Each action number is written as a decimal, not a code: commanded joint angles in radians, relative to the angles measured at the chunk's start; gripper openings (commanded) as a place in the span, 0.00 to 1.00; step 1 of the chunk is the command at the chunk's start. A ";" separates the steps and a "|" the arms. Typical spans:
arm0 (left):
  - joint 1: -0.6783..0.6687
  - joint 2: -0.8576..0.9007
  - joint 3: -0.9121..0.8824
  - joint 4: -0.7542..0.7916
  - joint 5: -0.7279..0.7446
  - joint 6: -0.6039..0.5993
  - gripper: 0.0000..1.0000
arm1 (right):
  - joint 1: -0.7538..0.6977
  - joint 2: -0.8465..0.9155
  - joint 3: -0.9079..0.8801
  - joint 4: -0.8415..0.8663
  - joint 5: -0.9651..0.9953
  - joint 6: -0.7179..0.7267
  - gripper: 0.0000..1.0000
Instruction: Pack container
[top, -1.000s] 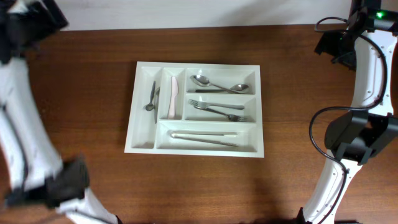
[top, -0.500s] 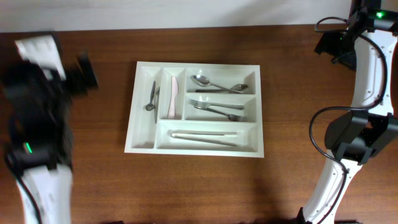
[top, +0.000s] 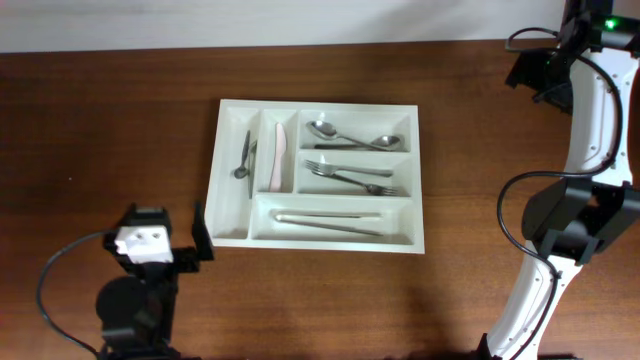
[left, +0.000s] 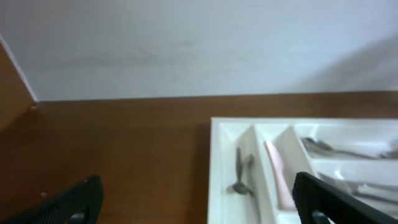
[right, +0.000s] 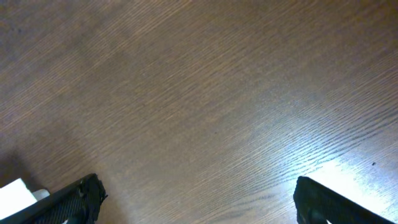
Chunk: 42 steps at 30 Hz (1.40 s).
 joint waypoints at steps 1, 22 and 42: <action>-0.030 -0.058 -0.119 0.088 0.003 0.016 0.99 | 0.005 -0.026 0.000 0.000 0.002 0.005 0.99; 0.000 -0.352 -0.326 0.016 -0.007 0.016 0.99 | 0.005 -0.026 0.000 0.000 0.002 0.005 0.99; 0.007 -0.370 -0.363 0.048 -0.015 0.016 0.99 | 0.005 -0.026 0.000 0.000 0.002 0.005 0.99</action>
